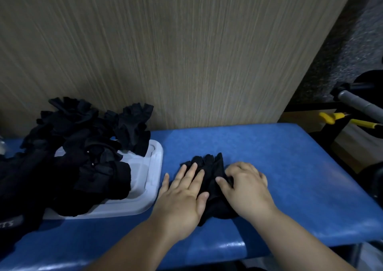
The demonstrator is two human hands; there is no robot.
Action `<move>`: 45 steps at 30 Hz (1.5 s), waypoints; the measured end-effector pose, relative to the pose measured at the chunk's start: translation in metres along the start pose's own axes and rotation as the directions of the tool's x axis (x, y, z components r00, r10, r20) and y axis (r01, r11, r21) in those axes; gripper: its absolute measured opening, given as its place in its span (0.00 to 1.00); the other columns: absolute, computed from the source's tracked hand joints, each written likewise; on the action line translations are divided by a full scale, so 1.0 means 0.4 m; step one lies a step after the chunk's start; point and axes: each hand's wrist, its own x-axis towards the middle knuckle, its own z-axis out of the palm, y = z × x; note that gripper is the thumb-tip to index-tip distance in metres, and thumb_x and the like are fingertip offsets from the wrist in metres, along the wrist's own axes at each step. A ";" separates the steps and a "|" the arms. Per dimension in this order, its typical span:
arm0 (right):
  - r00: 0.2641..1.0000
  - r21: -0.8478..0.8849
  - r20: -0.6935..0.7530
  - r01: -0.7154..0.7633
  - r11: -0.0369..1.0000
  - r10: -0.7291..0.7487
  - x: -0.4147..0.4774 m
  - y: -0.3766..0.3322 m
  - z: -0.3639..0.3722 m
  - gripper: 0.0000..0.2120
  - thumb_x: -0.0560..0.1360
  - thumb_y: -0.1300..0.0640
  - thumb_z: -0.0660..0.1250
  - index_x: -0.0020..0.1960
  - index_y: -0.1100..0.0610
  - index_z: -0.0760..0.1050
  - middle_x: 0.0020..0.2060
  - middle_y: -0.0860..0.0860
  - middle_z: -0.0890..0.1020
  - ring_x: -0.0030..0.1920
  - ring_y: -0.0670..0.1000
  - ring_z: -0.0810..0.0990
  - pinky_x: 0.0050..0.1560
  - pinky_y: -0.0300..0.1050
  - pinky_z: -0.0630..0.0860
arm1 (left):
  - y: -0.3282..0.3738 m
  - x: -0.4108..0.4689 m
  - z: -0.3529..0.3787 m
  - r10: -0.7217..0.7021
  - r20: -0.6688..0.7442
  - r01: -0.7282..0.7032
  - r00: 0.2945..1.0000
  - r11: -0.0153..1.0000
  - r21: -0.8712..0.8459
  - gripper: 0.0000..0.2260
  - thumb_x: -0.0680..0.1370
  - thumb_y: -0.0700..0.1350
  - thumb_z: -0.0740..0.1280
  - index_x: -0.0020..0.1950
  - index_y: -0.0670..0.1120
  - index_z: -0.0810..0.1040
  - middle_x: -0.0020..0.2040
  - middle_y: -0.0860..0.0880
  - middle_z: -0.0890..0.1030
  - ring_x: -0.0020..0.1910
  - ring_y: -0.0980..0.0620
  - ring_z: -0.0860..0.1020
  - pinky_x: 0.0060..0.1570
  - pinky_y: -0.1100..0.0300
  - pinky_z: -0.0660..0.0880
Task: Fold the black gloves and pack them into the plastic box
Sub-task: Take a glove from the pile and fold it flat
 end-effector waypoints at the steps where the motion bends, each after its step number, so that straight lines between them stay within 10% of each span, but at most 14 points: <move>1: 1.000 0.025 -0.011 -0.004 1.000 0.004 -0.001 0.002 -0.009 0.10 0.78 0.42 0.59 0.46 0.48 0.72 0.49 0.44 0.77 0.59 0.49 0.72 0.61 0.47 0.64 | 0.007 0.001 0.002 -0.001 -0.001 0.001 1.000 1.000 -0.009 0.24 0.83 0.57 0.43 0.78 0.57 0.39 0.77 0.60 0.35 0.74 0.59 0.32 0.74 0.50 0.33; 4: 0.997 0.185 0.011 -0.072 0.980 0.071 0.008 0.026 -0.044 0.09 0.78 0.46 0.60 0.46 0.51 0.70 0.40 0.47 0.80 0.45 0.52 0.77 0.45 0.48 0.74 | 0.041 0.010 0.004 0.010 -0.007 -0.011 1.000 0.998 -0.065 0.25 0.82 0.59 0.44 0.77 0.59 0.39 0.77 0.61 0.36 0.74 0.60 0.32 0.74 0.50 0.32; 12: 0.956 0.226 -0.028 -0.277 0.934 0.291 0.026 0.214 -0.132 0.17 0.78 0.52 0.64 0.65 0.47 0.66 0.38 0.49 0.77 0.42 0.53 0.75 0.40 0.46 0.71 | 0.220 0.111 0.023 0.136 0.039 -0.134 0.990 0.990 -0.045 0.25 0.83 0.58 0.46 0.78 0.58 0.42 0.78 0.59 0.39 0.76 0.56 0.35 0.74 0.47 0.34; 22: 0.979 0.082 0.071 -0.199 0.977 0.193 0.021 0.286 -0.159 0.20 0.77 0.48 0.64 0.69 0.47 0.71 0.70 0.47 0.67 0.70 0.52 0.63 0.69 0.43 0.60 | 0.348 0.188 0.048 0.051 0.053 -0.052 0.997 0.999 0.015 0.25 0.82 0.58 0.43 0.79 0.55 0.43 0.79 0.56 0.40 0.77 0.51 0.37 0.73 0.43 0.33; 28: 0.973 -0.049 0.041 -0.223 0.974 0.225 0.032 0.261 -0.153 0.18 0.78 0.49 0.60 0.68 0.45 0.71 0.70 0.47 0.68 0.70 0.54 0.61 0.69 0.51 0.62 | 0.307 0.162 0.028 0.069 0.054 -0.067 0.996 0.997 -0.032 0.26 0.82 0.59 0.44 0.78 0.56 0.42 0.79 0.55 0.38 0.77 0.51 0.36 0.73 0.44 0.33; 35: 0.979 0.149 -0.205 0.042 0.988 -0.010 0.050 0.104 -0.105 0.10 0.76 0.59 0.64 0.54 0.50 0.80 0.53 0.49 0.80 0.58 0.55 0.72 0.61 0.45 0.67 | 0.067 0.037 -0.010 -0.014 -0.175 -0.008 0.984 0.992 -0.124 0.27 0.82 0.58 0.51 0.79 0.53 0.51 0.79 0.56 0.48 0.77 0.55 0.43 0.74 0.58 0.43; 40: 0.977 0.303 -0.102 0.210 0.929 -0.188 0.033 -0.052 -0.015 0.08 0.75 0.61 0.66 0.51 0.53 0.82 0.48 0.46 0.80 0.54 0.49 0.77 0.56 0.33 0.67 | -0.101 -0.078 -0.035 -0.074 -0.517 0.015 0.853 0.993 -0.116 0.21 0.74 0.58 0.57 0.61 0.50 0.79 0.64 0.50 0.78 0.61 0.51 0.68 0.54 0.45 0.75; 45: 0.957 0.419 0.005 0.262 0.869 -0.291 0.005 -0.180 0.060 0.08 0.77 0.58 0.65 0.51 0.49 0.80 0.44 0.39 0.76 0.51 0.44 0.77 0.56 0.37 0.73 | -0.199 -0.156 -0.074 -0.171 -0.648 0.098 0.742 0.984 -0.148 0.16 0.72 0.54 0.59 0.52 0.50 0.80 0.55 0.53 0.80 0.54 0.51 0.69 0.48 0.51 0.74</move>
